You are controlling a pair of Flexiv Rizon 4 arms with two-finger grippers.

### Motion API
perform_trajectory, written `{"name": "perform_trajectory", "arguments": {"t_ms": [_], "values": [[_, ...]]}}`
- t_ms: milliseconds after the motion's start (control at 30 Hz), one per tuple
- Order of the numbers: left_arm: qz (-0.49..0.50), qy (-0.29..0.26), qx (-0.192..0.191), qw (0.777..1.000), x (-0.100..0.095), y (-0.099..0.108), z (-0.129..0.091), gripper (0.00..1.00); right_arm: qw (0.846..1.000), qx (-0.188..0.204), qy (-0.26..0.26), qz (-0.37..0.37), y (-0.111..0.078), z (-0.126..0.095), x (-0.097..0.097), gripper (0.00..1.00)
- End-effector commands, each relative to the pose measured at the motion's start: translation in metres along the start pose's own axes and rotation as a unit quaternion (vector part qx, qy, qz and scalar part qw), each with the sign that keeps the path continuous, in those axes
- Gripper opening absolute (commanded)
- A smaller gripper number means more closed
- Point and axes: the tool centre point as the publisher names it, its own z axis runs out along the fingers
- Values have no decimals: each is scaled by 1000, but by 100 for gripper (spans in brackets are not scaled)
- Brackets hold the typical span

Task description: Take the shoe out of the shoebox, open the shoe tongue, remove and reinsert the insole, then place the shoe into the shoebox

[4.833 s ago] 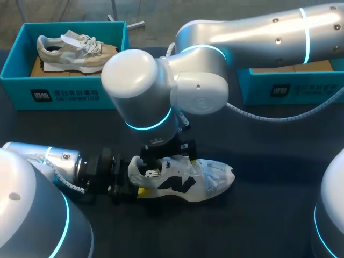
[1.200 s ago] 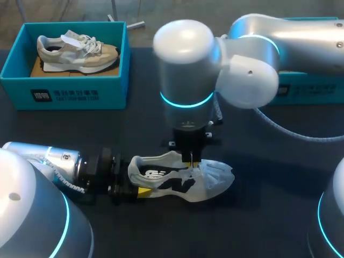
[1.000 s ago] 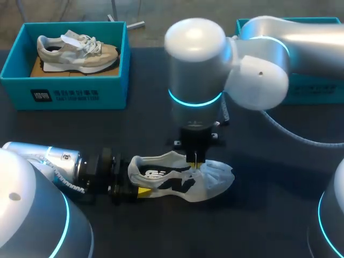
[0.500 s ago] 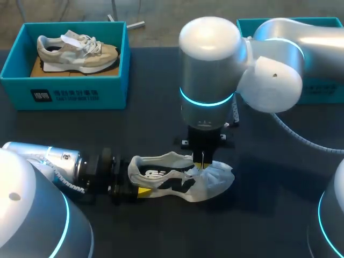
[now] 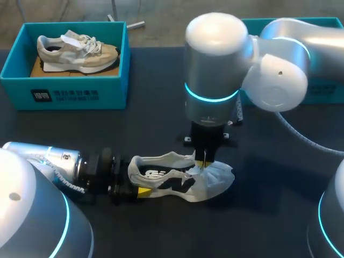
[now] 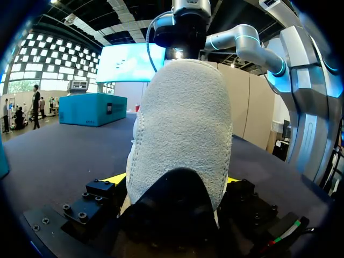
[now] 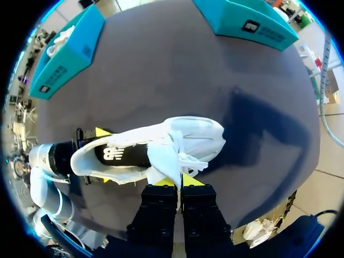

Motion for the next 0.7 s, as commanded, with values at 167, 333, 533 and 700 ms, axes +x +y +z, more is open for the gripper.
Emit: {"name": "perform_trajectory", "arguments": {"t_ms": [167,333,533,700], "values": [[0,0,-1,1000,0,3,0,0,997,17,68,40,7,1,-29,0],[0,0,-1,1000,0,3,0,0,995,26,89,28,14,0,-38,0],[0,0,-1,1000,0,3,0,0,993,39,111,10,19,4,-46,0],[0,0,-1,1000,0,3,0,0,987,52,152,-25,22,10,-52,0]]}}
